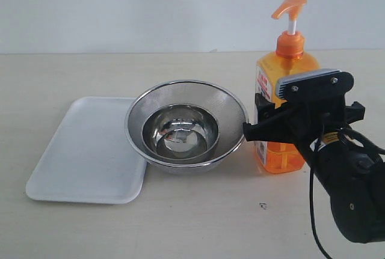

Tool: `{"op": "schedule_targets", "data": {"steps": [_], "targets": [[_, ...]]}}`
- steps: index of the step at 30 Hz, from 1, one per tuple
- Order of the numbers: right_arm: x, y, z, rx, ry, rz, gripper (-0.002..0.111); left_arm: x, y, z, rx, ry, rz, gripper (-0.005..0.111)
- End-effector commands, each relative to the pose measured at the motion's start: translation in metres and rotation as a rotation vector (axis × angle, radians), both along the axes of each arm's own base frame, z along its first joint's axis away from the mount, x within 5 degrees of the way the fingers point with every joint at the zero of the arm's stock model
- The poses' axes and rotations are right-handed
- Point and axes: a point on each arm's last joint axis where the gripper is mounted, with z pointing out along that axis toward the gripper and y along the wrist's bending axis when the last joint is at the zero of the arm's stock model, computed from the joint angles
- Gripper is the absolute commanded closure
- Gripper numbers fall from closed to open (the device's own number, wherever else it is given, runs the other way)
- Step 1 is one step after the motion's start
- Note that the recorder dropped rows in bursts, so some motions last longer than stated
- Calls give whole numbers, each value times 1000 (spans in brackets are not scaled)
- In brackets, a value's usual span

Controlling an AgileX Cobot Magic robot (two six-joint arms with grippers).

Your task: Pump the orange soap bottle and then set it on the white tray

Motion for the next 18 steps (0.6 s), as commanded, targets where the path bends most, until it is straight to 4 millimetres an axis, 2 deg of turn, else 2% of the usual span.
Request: {"op": "schedule_targets", "data": {"steps": [1, 18], "targets": [[3, 1, 13, 18, -101, -10, 109, 0, 0, -1, 7, -6, 4, 102], [3, 2, 13, 38, -98, -5, 109, 1, 1, 2, 2, -41, 7, 102]]}}
